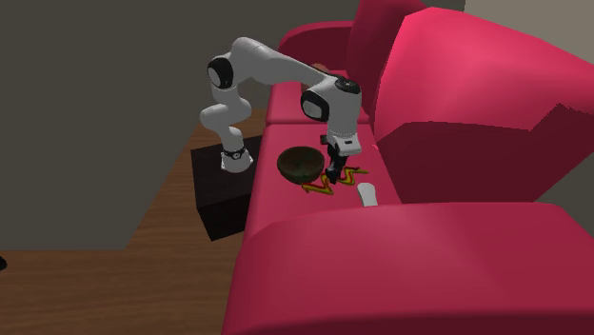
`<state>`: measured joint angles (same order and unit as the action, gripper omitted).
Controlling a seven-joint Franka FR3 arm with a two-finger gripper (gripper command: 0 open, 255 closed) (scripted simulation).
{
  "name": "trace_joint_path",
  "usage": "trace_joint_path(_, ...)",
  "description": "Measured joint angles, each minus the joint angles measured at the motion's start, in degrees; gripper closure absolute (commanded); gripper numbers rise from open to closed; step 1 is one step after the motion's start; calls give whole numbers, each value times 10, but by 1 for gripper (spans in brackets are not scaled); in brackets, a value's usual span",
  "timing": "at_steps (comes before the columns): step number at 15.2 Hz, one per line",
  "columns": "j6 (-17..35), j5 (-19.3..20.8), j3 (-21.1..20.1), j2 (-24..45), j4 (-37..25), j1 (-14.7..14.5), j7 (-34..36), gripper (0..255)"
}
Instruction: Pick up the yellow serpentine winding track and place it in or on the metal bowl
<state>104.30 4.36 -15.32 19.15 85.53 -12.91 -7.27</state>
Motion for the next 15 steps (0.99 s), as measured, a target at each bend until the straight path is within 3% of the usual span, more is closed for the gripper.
trace_joint_path(15,-122,3,-2,15,-137,-9,0,255)
